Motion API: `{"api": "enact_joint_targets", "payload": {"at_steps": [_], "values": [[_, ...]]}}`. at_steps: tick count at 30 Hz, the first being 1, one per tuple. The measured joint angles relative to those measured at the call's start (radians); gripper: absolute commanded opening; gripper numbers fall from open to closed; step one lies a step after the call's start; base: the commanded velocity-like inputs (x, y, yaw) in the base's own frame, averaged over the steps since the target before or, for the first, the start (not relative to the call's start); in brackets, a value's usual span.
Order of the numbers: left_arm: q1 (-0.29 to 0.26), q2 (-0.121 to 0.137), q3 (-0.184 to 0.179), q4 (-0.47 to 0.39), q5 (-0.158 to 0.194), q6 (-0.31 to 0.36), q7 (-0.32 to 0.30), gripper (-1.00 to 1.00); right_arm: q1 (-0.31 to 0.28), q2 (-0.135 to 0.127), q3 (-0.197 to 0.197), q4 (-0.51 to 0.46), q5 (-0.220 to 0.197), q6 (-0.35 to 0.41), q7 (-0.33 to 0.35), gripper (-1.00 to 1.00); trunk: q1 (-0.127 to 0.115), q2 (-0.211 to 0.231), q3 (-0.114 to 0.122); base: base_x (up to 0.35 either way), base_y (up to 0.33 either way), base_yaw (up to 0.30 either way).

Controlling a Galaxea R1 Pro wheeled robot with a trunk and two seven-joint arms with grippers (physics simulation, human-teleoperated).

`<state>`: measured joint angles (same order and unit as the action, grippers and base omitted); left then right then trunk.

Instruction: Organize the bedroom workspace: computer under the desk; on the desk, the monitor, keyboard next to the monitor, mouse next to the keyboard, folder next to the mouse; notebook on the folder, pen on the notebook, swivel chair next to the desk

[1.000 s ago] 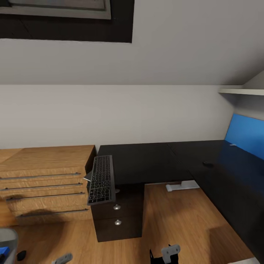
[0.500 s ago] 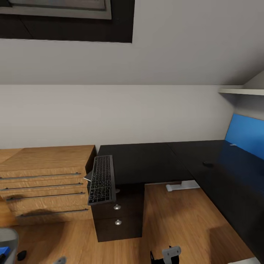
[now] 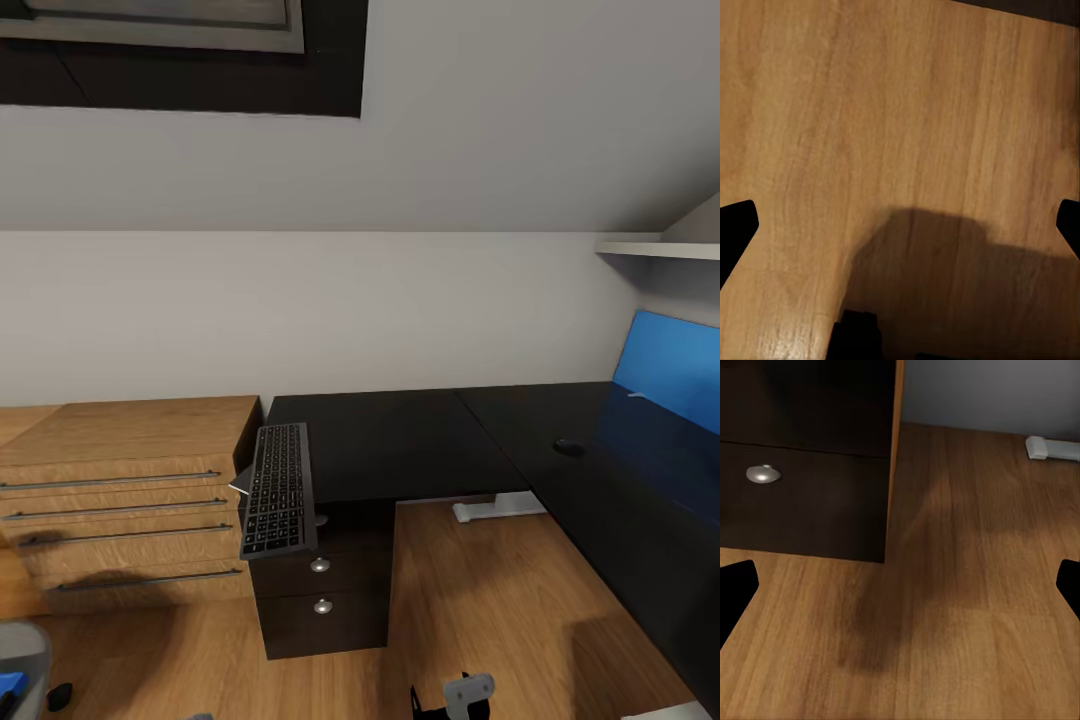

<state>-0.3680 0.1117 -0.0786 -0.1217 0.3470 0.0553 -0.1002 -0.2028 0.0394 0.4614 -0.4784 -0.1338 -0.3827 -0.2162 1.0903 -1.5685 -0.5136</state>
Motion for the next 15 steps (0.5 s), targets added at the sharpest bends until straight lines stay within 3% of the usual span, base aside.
{"api": "enact_joint_targets", "payload": {"at_steps": [15], "values": [[0.000,-0.005,-0.001,0.004,-0.002,0.000,-0.024,1.00,0.000,0.001,0.000,0.028,-0.004,-0.047,0.000,1.00,0.000,0.000,0.000,-0.194,0.248,0.000]]}}
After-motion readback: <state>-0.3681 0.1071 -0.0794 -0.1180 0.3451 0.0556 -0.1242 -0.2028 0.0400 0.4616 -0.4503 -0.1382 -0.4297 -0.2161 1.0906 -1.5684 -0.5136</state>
